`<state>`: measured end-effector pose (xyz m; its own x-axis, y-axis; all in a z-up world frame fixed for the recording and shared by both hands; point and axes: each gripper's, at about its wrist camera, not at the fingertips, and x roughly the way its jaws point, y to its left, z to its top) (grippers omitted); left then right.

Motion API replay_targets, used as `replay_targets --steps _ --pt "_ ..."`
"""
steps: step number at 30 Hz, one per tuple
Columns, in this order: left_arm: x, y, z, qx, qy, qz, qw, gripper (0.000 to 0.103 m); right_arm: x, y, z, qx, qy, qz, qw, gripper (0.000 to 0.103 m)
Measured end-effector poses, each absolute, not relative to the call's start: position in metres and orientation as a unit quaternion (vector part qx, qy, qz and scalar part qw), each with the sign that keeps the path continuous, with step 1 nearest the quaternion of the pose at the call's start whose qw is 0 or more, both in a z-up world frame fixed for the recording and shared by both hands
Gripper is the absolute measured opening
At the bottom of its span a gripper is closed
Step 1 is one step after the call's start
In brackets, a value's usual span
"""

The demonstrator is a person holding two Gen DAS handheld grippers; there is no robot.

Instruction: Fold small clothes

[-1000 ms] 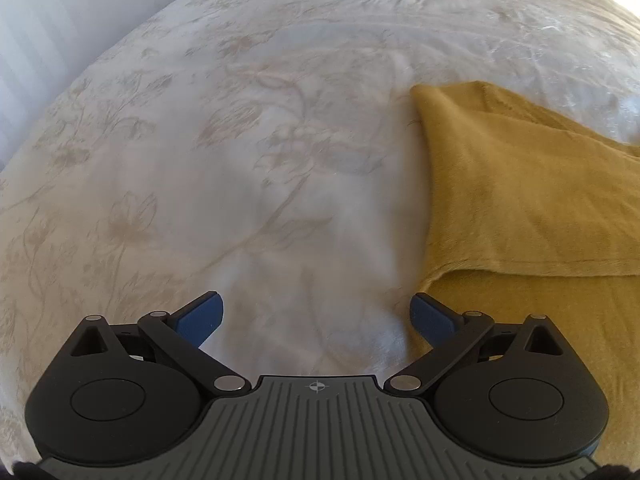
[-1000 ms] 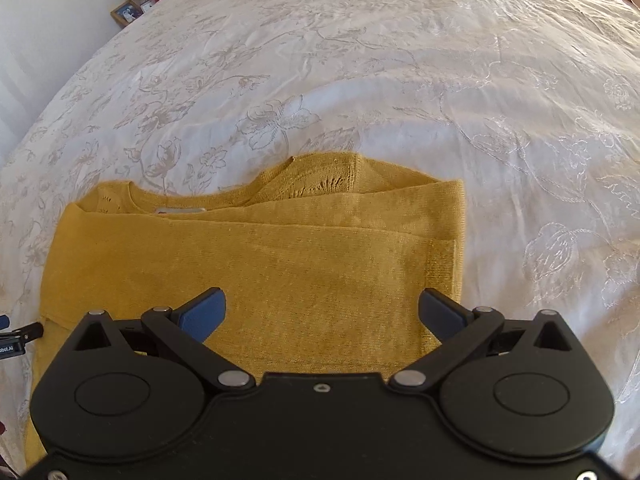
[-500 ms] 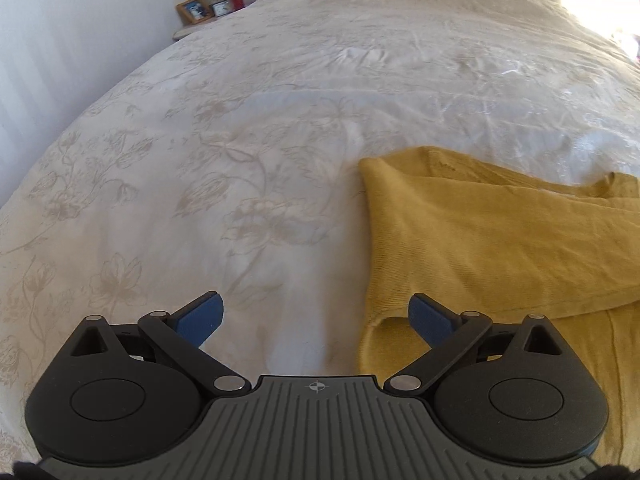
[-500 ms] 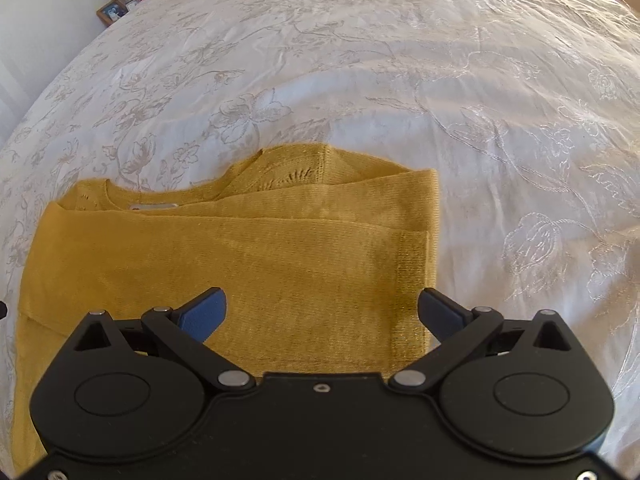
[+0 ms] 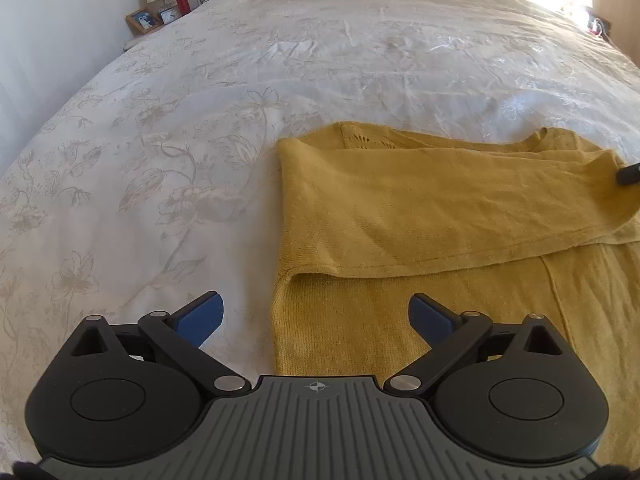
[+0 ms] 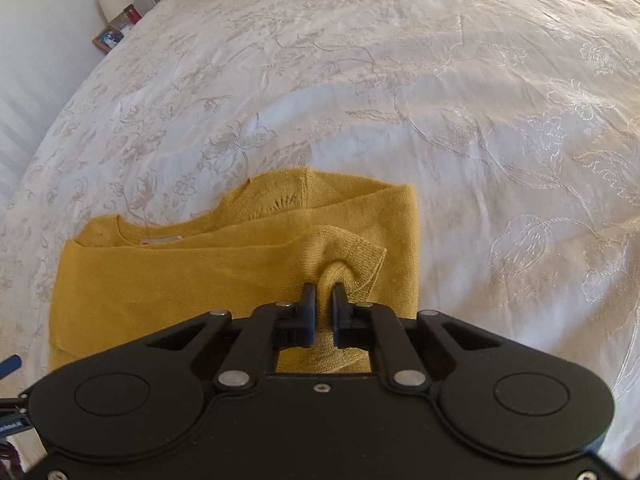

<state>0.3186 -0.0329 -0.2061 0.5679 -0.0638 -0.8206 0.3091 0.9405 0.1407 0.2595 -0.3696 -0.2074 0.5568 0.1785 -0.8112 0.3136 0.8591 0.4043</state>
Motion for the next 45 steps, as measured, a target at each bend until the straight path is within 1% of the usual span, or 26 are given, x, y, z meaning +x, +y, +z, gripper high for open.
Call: replay_targets --steps 4,14,20,25,31,37,40,45 --pt "0.318 -0.035 -0.206 0.127 0.448 -0.102 0.879 0.101 0.278 -0.367 -0.171 0.309 0.427 0.0 0.85 0.013" --pt "0.324 -0.046 -0.215 0.093 0.446 -0.082 0.886 0.101 0.362 -0.309 -0.067 0.358 0.322 0.14 0.865 0.013" --pt "0.33 -0.056 -0.219 0.082 0.436 -0.055 0.894 0.101 0.397 -0.266 -0.023 0.363 0.292 0.201 0.862 0.013" --pt "0.346 -0.065 -0.219 0.08 0.418 -0.04 0.904 0.101 0.414 -0.24 0.003 0.346 0.279 0.234 0.865 0.013" --pt "0.38 -0.056 -0.226 0.087 0.41 0.017 0.908 0.101 0.417 -0.236 0.01 0.34 0.273 0.24 0.867 0.013" --pt "0.408 -0.005 -0.249 0.052 0.481 0.105 0.869 0.101 0.411 -0.259 -0.002 0.347 0.28 0.206 0.871 0.013" --pt "0.405 0.013 -0.251 0.041 0.49 0.091 0.866 0.102 0.4 -0.275 -0.009 0.347 0.28 0.182 0.877 0.013" --pt "0.39 0.016 -0.244 0.091 0.484 0.046 0.869 0.101 0.362 -0.309 -0.035 0.355 0.29 0.124 0.88 0.013"
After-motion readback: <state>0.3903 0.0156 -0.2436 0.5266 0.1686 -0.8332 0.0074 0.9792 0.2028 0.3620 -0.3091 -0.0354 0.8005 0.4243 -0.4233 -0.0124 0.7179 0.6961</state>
